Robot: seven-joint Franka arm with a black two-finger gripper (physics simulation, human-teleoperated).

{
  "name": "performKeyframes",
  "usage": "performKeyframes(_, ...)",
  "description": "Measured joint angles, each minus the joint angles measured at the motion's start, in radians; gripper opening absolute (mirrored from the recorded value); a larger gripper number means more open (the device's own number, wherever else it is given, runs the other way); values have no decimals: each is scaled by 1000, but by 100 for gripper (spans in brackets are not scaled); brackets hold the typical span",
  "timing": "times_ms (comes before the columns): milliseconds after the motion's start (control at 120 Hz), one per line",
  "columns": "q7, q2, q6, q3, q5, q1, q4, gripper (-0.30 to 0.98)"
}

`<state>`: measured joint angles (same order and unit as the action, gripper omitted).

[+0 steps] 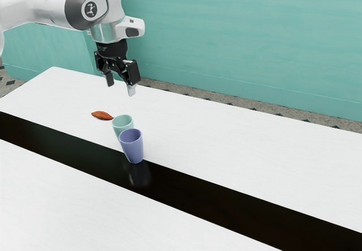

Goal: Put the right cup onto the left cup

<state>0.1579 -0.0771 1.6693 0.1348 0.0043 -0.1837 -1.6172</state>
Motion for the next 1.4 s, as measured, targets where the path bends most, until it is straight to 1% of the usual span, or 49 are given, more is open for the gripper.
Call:
performKeyframes(417,2,-31,21,6,-3,2,-19,69)
performKeyframes(867,-1,-126,152,6,-27,31,-91,67)
performKeyframes(1167,0,-194,224,6,-73,54,-118,59)
performKeyframes(1400,1,-250,270,6,-89,64,-111,49)
